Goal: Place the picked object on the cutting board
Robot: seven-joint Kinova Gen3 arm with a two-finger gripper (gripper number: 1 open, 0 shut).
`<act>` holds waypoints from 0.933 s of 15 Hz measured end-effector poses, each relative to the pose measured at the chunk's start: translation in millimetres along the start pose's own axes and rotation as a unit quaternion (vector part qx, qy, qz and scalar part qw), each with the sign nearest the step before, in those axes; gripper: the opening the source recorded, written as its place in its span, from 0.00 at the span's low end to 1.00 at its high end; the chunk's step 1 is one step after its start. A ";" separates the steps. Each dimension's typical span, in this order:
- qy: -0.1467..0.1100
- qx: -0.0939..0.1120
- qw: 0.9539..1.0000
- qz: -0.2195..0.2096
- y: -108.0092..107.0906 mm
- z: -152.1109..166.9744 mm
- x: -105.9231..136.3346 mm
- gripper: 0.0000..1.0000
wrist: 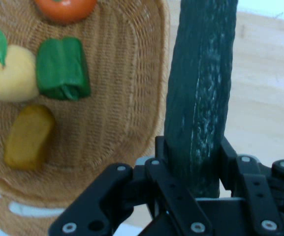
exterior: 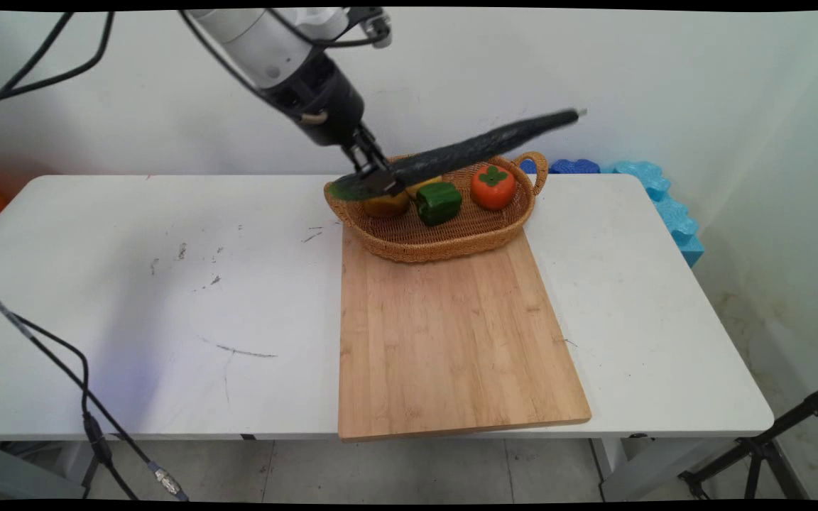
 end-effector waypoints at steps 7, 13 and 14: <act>-0.026 -0.001 1.000 -0.006 23.8 25.0 -42.6 0.00; -0.051 -0.004 0.999 0.001 33.9 72.1 -74.5 0.00; -0.053 -0.004 0.999 0.002 34.6 77.3 -76.9 0.00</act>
